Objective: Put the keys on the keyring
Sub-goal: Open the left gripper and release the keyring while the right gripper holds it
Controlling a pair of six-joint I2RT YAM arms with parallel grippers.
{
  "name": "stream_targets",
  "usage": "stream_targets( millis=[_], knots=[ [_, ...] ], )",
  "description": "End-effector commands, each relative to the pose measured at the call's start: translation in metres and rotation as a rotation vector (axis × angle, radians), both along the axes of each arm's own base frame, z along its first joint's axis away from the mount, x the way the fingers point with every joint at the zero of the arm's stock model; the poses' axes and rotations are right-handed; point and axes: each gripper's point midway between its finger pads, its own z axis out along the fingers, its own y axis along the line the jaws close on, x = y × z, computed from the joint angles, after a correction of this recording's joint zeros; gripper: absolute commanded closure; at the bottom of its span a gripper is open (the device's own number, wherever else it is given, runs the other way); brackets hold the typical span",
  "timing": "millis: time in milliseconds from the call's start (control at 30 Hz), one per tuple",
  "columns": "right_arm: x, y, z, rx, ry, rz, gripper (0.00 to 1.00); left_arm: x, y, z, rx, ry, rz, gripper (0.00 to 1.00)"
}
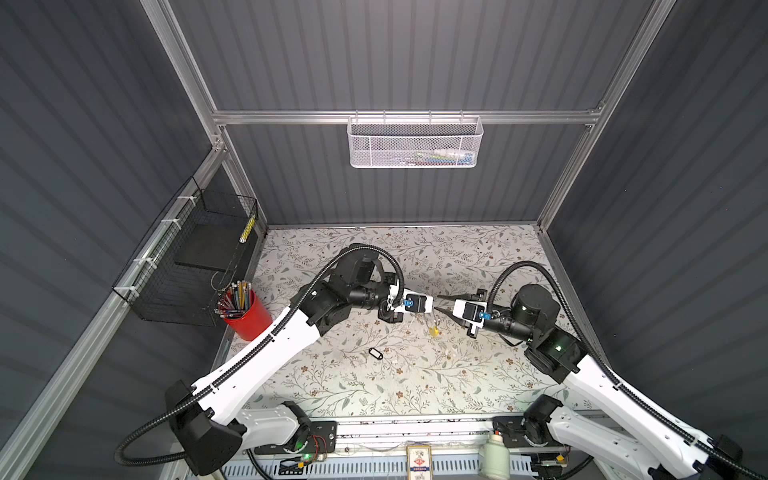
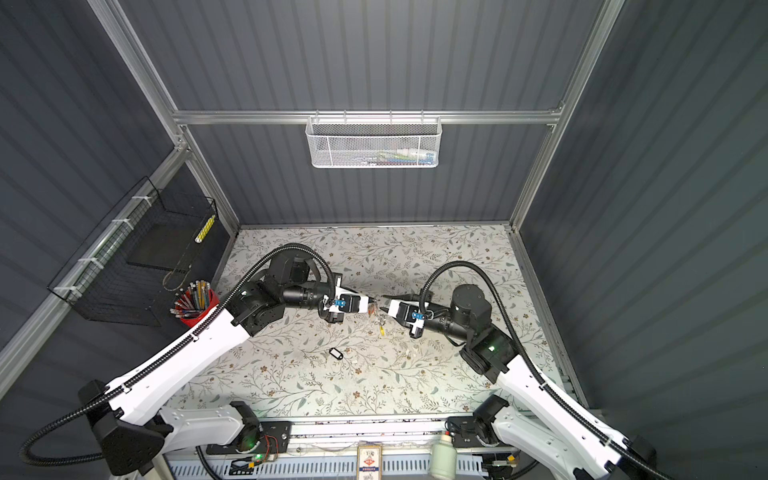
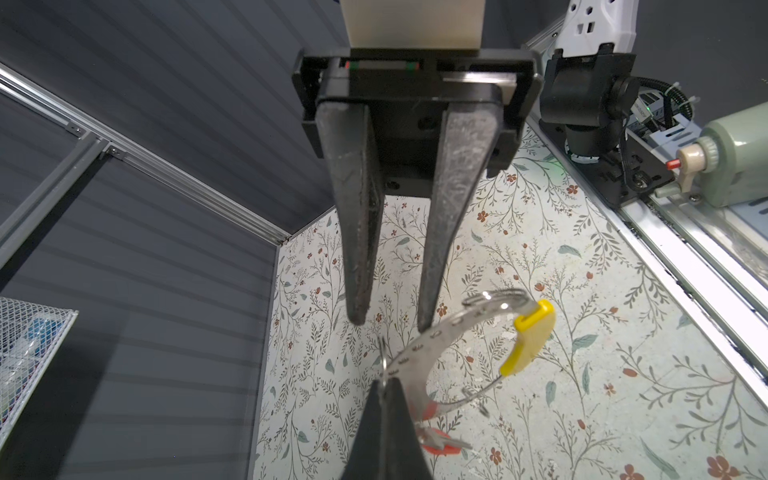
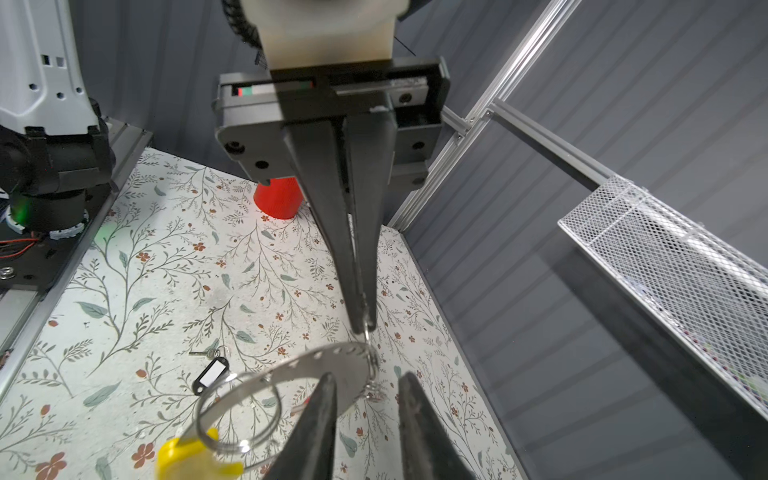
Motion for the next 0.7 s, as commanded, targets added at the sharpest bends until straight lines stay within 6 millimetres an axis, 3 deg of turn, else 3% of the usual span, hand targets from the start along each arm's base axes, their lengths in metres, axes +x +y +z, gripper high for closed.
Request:
stream_targets(
  millis=[0, 333, 667],
  knots=[
    [-0.004, 0.003, 0.008, -0.007, -0.018, 0.024, 0.72, -0.006, 0.002, 0.017, -0.040, -0.066, -0.016, 1.00],
    [0.006, 0.007, 0.014, 0.028, -0.024, -0.012, 0.75, -0.012, 0.002, 0.015, -0.036, -0.078, -0.039, 1.00],
    [0.000, 0.006, 0.021, 0.064, -0.040, 0.005, 0.79, -0.013, 0.001, 0.014, -0.028, -0.091, -0.050, 1.00]
  ],
)
